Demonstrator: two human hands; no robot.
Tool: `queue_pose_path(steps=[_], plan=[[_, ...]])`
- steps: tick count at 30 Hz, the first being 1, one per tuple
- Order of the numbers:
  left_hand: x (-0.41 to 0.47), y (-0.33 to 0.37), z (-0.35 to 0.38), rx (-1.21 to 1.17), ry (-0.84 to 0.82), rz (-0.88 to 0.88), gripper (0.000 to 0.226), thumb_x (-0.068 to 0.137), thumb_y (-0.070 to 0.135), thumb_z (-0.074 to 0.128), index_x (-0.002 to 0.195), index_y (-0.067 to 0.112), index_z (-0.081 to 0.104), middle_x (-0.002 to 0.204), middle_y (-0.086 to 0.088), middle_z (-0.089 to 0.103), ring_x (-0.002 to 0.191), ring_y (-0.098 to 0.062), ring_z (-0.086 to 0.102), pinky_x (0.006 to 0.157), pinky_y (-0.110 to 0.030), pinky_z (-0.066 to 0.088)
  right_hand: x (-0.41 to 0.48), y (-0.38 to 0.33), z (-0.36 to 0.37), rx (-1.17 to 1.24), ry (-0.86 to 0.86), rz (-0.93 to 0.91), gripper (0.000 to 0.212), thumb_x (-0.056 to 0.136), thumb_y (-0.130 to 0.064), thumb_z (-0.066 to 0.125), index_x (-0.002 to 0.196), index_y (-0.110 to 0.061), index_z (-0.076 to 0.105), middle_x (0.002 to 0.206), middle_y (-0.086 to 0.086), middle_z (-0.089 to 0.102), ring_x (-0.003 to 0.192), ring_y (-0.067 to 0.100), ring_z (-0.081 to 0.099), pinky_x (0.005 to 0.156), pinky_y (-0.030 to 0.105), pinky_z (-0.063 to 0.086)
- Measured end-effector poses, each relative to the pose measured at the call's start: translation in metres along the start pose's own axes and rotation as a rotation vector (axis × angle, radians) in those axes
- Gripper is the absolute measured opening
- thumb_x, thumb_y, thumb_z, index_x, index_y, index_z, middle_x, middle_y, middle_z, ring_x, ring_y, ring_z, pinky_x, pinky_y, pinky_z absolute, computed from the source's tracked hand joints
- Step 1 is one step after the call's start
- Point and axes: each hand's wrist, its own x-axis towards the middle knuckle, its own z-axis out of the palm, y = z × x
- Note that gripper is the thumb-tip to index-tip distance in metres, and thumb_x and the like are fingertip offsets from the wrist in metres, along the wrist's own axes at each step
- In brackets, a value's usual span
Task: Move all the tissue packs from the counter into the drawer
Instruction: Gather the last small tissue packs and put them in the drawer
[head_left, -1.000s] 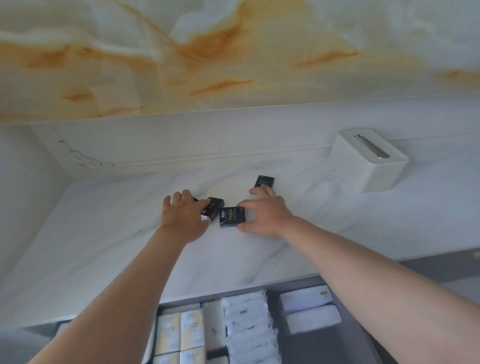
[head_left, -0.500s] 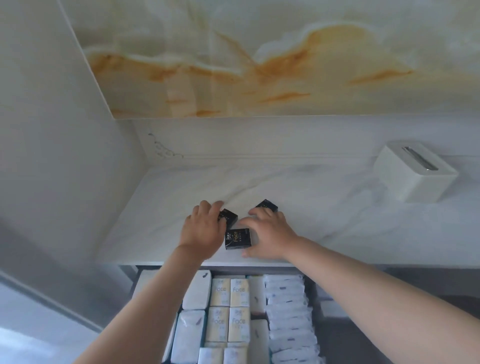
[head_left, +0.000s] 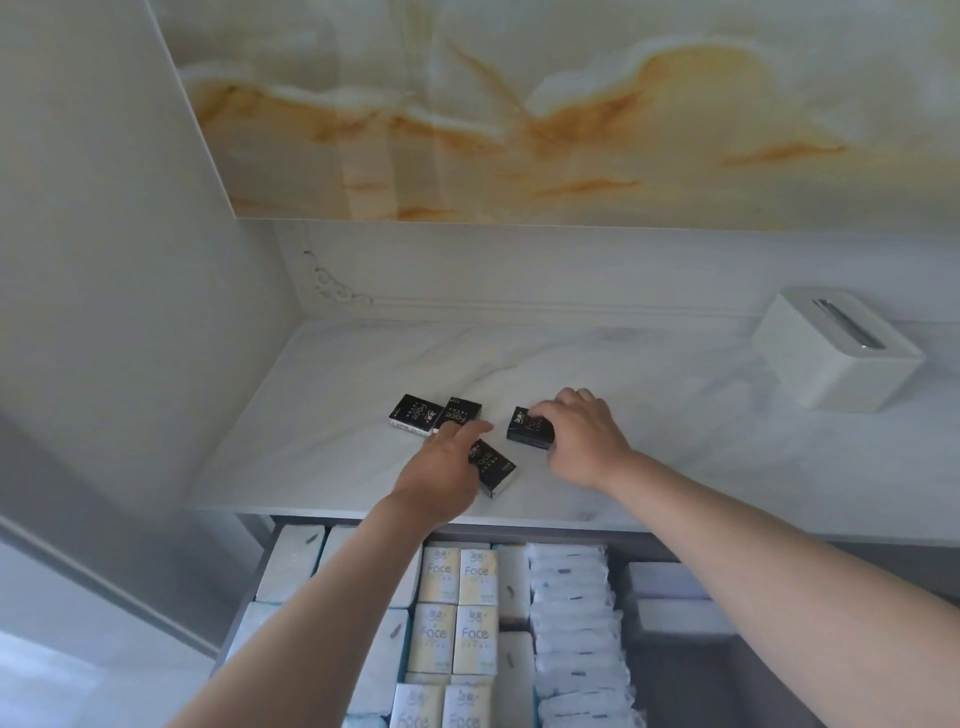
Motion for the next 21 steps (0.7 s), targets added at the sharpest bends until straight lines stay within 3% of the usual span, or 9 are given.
queue_pose_path(steps=[2,4,8,10,13,15,18,21], plan=[[0.001,0.007,0.005,-0.062,0.006,-0.023,0.058,0.091,0.030,0.053,0.145,0.026,0.034,0.138,-0.001,0.043,0.131,-0.021,0.040,0.104,-0.041,0.041,0.004,-0.001,0.004,0.149,-0.031,0.004,0.068,0.079,0.000,0.057,0.143,-0.021,0.048,0.141,0.006,0.042,0.129,0.029,0.044,0.107,0.036,0.035],[0.002,0.014,0.011,-0.016,-0.012,-0.041,0.078,0.083,0.049,0.065,0.147,0.022,0.031,0.139,-0.001,0.039,0.130,-0.019,0.038,0.106,-0.039,0.040,0.003,-0.002,0.006,0.231,-0.134,-0.003,0.077,0.079,0.004,0.055,0.150,-0.022,0.039,0.155,0.007,0.030,0.139,0.030,0.038,0.112,0.038,0.034],[0.001,0.014,0.006,0.072,-0.061,-0.014,0.069,0.082,0.035,0.069,0.141,0.015,0.041,0.131,-0.007,0.044,0.125,-0.024,0.041,0.101,-0.033,0.041,0.000,-0.004,0.007,0.154,-0.222,-0.084,0.070,0.082,0.002,0.056,0.148,-0.015,0.041,0.162,0.006,0.022,0.143,0.027,0.034,0.114,0.036,0.033],[-0.006,0.008,-0.001,0.041,-0.105,0.002,0.065,0.078,0.028,0.069,0.137,0.014,0.047,0.125,-0.005,0.046,0.122,-0.024,0.045,0.098,-0.032,0.043,-0.003,-0.010,0.004,0.185,-0.235,-0.075,0.057,0.081,-0.003,0.062,0.136,-0.011,0.048,0.155,0.006,0.033,0.136,0.026,0.043,0.106,0.031,0.038],[-0.022,0.001,-0.013,0.061,-0.168,0.020,0.070,0.074,0.028,0.069,0.140,0.016,0.047,0.127,-0.003,0.047,0.118,-0.020,0.049,0.097,-0.030,0.046,-0.014,-0.023,-0.002,0.183,-0.283,-0.061,0.047,0.080,-0.012,0.067,0.124,-0.014,0.050,0.127,0.002,0.050,0.112,0.021,0.052,0.086,0.028,0.041],[-0.036,0.003,-0.022,0.114,-0.205,0.056,0.045,0.074,0.028,0.070,0.116,0.015,0.062,0.110,-0.003,0.057,0.101,-0.021,0.057,0.085,-0.031,0.051,-0.027,-0.034,-0.004,0.198,-0.291,-0.058,0.043,0.078,-0.019,0.070,0.116,-0.018,0.050,0.116,-0.001,0.049,0.100,0.018,0.050,0.079,0.027,0.040],[-0.056,0.007,-0.028,0.178,-0.251,0.081,0.020,0.070,0.025,0.069,0.088,0.021,0.060,0.091,0.002,0.055,0.084,-0.018,0.057,0.073,-0.032,0.054,-0.054,-0.050,0.001,0.246,-0.263,-0.094,0.035,0.073,-0.023,0.072,0.098,-0.025,0.048,0.107,-0.004,0.044,0.091,0.019,0.053,0.079,0.033,0.047],[-0.080,0.005,-0.023,0.247,-0.345,0.107,0.023,0.069,0.023,0.069,0.087,0.026,0.055,0.091,0.005,0.052,0.087,-0.013,0.056,0.075,-0.028,0.054,-0.085,-0.063,0.014,0.274,-0.222,-0.191,0.035,0.072,-0.026,0.074,0.089,-0.027,0.044,0.104,-0.004,0.040,0.076,0.019,0.051,0.069,0.033,0.046]])
